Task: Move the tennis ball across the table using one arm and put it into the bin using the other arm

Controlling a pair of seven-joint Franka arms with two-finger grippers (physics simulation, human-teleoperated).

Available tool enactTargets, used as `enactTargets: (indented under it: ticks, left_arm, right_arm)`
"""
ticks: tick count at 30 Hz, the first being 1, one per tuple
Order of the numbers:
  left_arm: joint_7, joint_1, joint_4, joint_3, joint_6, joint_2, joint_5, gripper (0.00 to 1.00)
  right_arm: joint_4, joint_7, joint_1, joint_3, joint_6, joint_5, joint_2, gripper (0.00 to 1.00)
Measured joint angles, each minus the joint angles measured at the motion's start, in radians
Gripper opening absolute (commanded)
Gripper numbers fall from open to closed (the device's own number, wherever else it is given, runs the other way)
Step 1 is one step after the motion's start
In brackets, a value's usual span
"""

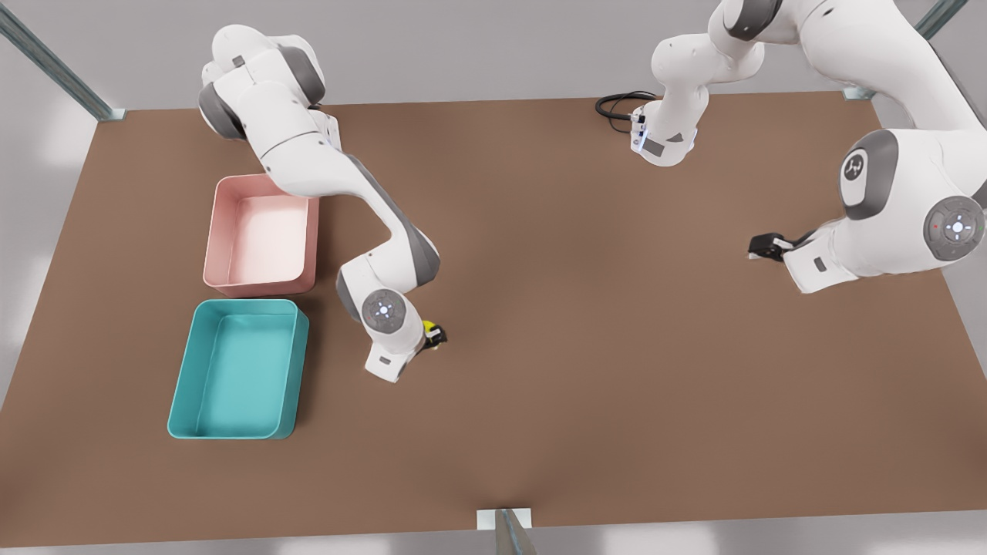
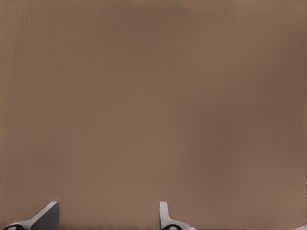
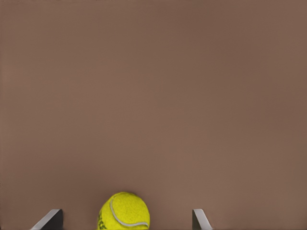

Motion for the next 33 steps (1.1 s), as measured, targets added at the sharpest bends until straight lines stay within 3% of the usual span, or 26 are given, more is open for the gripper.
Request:
enactTargets:
  ticks: [10,33]
  left_arm:
    - [-0.215,-0.001,0.030,-0.013,-0.034,0.005,-0.005,1.00]
    - [-0.433,-0.030,-0.004,-0.018,0.038,0.036,-0.068,1.00]
  right_arm:
    - [-0.292,0.302,0.011,0.029,0.151,0.008,-0.118,1.00]
    - [-0.264,0.589,0.004,0.037,0.201,0.026,0.030,1.00]
